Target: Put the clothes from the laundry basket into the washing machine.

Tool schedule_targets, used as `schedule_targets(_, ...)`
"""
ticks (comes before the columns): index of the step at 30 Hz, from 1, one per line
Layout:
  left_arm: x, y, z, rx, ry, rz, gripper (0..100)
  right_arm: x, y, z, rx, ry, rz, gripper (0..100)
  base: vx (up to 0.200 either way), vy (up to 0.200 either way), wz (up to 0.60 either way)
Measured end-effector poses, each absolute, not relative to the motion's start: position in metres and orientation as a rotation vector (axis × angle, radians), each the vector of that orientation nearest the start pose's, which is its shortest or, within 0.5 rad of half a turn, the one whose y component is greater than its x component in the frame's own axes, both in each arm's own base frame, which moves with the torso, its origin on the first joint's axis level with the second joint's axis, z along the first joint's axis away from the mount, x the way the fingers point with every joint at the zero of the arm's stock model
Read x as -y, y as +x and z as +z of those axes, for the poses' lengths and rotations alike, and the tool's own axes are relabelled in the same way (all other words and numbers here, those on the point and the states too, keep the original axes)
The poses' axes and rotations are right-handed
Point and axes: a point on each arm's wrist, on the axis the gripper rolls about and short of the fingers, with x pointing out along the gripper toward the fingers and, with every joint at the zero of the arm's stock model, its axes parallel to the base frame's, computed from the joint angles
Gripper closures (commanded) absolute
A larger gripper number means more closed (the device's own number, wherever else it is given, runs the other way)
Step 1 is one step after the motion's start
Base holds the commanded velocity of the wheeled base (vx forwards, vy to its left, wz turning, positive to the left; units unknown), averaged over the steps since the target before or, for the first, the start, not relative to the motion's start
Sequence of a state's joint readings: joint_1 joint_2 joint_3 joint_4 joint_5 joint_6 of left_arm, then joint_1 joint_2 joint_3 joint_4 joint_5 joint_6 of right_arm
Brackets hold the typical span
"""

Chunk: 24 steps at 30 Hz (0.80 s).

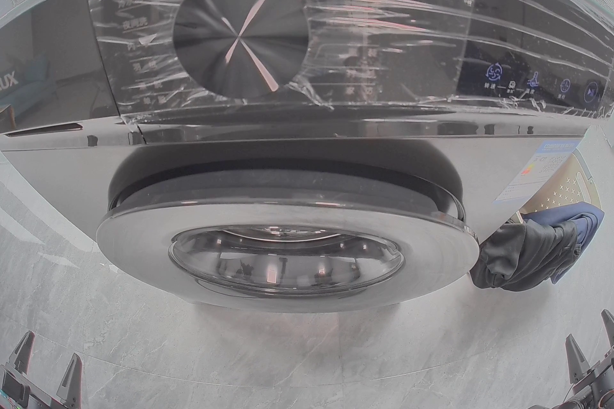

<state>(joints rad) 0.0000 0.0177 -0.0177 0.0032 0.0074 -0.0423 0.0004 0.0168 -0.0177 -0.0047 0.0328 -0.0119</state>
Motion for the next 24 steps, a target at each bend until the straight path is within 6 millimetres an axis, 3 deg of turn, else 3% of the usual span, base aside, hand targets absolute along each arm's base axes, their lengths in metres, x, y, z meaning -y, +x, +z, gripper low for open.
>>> schedule_targets(3,0.0,-0.023,0.08,-0.003,-0.043,0.007,0,-0.001,-0.024,0.085,0.033,-0.01,0.04,0,0.0,0.0,0.0)
schedule_targets(11,0.0,-0.023,0.08,-0.003,-0.043,0.007,0,-0.001,-0.025,0.133,0.118,0.028,0.08,0,0.0,0.0,0.0)
schedule_targets(24,0.0,-0.023,0.08,-0.003,-0.043,0.008,0,-0.014,0.055,0.15,-0.148,0.093,0.295,0,0.0,0.0,0.0)
